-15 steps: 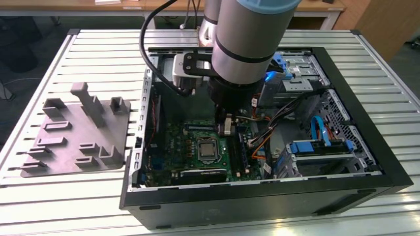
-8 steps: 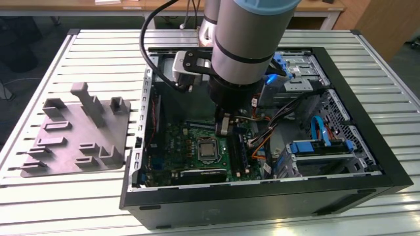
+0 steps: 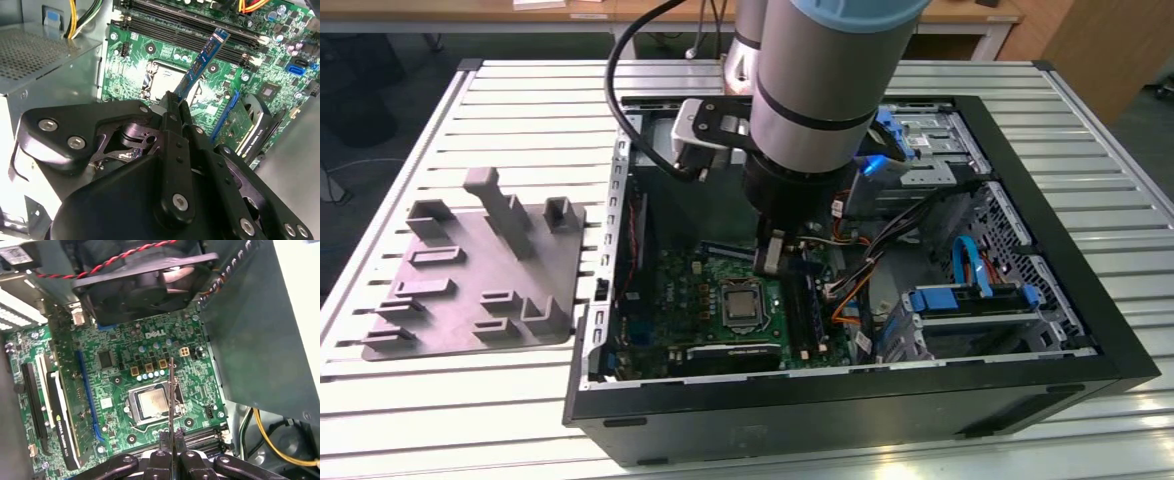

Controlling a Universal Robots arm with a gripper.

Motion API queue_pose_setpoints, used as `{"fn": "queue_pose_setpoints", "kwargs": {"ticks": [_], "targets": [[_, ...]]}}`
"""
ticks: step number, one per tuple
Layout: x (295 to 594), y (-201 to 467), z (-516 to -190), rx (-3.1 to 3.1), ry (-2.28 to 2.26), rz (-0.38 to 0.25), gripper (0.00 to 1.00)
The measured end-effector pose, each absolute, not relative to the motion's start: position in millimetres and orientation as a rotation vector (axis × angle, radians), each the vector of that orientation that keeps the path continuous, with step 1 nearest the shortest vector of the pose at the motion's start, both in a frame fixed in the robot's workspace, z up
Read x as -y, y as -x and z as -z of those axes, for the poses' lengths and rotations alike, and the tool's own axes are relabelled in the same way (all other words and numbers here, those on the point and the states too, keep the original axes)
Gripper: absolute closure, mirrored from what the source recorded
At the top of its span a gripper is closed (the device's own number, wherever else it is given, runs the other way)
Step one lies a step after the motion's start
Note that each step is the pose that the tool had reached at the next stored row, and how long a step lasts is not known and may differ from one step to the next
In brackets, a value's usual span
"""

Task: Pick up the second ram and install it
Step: 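Insert the second ram into the second slot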

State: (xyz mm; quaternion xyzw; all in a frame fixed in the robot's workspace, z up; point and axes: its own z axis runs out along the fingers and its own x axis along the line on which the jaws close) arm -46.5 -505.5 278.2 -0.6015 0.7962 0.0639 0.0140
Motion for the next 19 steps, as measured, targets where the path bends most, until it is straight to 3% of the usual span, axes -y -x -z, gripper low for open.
{"fn": "queue_pose_setpoints", "kwargs": {"ticks": [19], "targets": [[505.5,46.5,-277.2,-2.625,1.643,-0.194,0.86]]}}
